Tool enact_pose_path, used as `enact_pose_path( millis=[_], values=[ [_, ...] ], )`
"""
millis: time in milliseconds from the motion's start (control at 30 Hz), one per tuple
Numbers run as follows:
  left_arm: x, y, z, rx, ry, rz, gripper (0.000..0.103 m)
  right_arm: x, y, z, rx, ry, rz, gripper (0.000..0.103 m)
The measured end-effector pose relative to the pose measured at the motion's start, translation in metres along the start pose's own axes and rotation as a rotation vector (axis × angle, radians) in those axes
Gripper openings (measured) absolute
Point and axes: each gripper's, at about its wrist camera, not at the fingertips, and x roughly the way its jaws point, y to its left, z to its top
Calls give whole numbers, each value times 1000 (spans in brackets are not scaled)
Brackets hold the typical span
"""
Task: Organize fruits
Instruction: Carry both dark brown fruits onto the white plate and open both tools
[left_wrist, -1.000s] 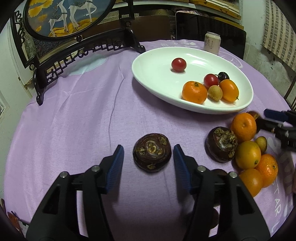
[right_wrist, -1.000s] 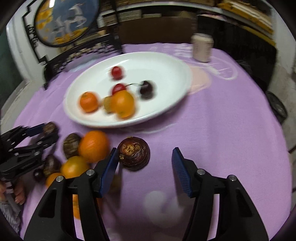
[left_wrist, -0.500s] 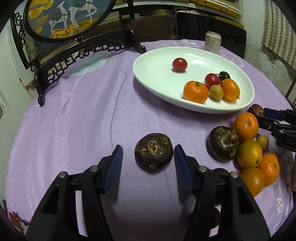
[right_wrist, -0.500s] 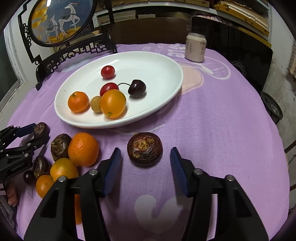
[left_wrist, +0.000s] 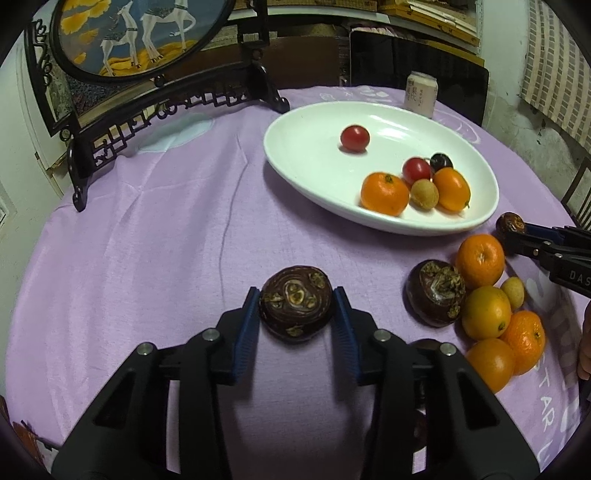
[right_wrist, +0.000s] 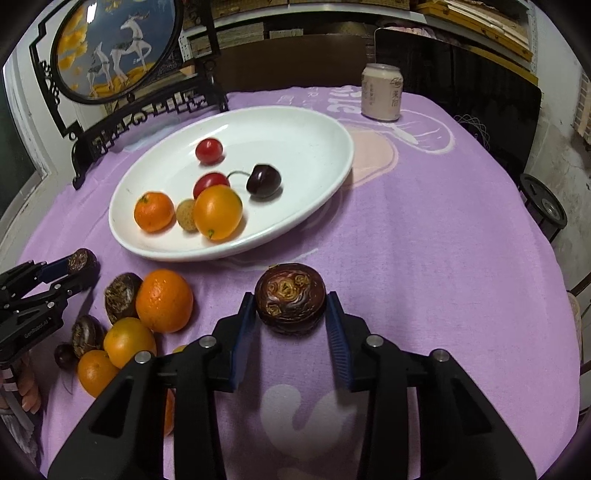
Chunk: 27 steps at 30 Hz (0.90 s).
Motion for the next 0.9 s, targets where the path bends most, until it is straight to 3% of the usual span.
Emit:
enact_pose_path(
  millis=[467,900],
  values=[
    [-13,0,4,-7,-33,-5,41,-28,-10,9,59,-81,34,39],
    [-11,3,18,-32,-26,-21,41,-6,-5,58,94,-63,77,39]
  ],
)
